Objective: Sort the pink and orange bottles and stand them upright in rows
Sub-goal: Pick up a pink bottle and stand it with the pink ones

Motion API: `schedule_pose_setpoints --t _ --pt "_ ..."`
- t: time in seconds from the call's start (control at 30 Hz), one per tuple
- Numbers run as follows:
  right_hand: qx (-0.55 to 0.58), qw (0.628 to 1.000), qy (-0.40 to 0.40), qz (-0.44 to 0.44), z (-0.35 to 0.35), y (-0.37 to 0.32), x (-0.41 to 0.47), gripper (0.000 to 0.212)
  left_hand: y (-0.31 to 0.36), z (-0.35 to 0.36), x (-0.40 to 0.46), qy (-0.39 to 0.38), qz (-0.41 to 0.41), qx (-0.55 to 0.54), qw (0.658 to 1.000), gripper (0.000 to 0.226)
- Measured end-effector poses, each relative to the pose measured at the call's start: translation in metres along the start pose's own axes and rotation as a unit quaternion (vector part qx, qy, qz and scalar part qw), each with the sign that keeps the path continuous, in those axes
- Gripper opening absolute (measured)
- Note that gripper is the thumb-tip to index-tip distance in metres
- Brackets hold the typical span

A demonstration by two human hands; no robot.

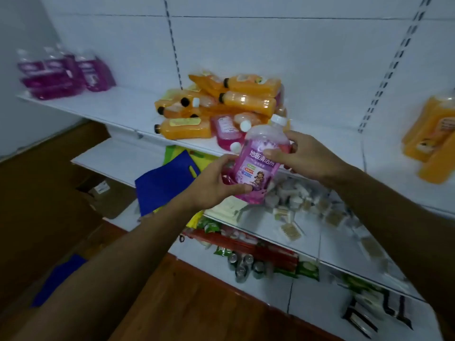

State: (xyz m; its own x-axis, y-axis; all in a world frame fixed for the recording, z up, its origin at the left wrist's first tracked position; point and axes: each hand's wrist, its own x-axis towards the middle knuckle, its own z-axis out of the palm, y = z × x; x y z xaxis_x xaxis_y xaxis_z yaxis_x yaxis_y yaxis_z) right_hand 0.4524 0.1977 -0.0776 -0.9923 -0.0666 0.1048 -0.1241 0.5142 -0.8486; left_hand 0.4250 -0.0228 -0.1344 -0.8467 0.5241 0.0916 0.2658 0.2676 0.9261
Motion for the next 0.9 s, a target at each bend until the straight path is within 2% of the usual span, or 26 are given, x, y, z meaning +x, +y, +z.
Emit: schedule_pose_setpoints --t 0.13,0.23,0.4,0.7,0.9 --pt "-0.005 0.998 0.004 -0.062 0.091 -0.04 0.023 0.046 -0.021 -0.061 -0.07 0.074 -0.031 -0.011 0.997 0.055" --pt "0.017 0.997 0.011 -0.077 0.158 -0.065 0.044 0.064 -0.037 -0.106 -0.109 0.132 -0.048 0.004 0.99 0.063" --pt "0.042 0.991 -0.028 -0.126 0.237 -0.11 0.087 0.049 -0.065 -0.177 -0.141 0.21 -0.081 -0.005 0.974 0.059" --pt "0.064 0.976 -0.086 -0.188 0.336 -0.16 0.234 0.053 -0.121 -0.31 -0.094 0.318 -0.109 0.023 0.941 0.065" --pt "0.07 0.972 -0.109 -0.195 0.373 -0.188 0.346 0.057 -0.148 -0.398 -0.033 0.353 -0.102 0.05 0.929 0.064"
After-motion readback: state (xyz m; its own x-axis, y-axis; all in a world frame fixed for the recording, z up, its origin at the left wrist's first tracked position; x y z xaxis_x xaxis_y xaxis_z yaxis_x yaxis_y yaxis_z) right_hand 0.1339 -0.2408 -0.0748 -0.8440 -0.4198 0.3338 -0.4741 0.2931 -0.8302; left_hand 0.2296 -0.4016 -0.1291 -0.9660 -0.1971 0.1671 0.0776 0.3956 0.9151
